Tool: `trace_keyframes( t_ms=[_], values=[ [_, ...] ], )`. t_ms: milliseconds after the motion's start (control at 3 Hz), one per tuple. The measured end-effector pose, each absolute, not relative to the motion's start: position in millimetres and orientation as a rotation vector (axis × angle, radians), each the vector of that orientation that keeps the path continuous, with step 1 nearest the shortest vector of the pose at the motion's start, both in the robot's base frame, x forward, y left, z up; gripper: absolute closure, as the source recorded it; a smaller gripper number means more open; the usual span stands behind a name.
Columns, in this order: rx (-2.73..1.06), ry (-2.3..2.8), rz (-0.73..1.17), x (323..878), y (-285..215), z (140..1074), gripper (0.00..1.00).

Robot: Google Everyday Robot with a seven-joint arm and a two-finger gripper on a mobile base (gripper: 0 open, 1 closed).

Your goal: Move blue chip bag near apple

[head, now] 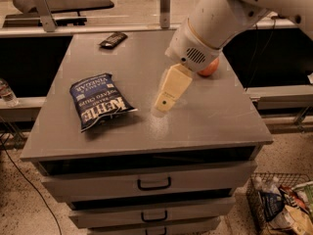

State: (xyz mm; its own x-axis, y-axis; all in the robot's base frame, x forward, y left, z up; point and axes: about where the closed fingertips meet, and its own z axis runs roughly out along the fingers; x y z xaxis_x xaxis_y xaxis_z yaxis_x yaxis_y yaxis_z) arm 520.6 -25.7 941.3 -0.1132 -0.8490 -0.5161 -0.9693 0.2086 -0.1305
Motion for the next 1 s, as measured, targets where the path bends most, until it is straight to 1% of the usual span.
trace_keyframes(
  t_ms=[333,667,1000],
  values=[
    [-1.643,1.993,0.382,522.8,-0.1,930.0,0.0],
    [-1.604,1.969,0.48,526.7,44.6,913.4,0.0],
    [-1.573,1.943,0.549,527.4,75.7,902.1,0.0]
  ],
)
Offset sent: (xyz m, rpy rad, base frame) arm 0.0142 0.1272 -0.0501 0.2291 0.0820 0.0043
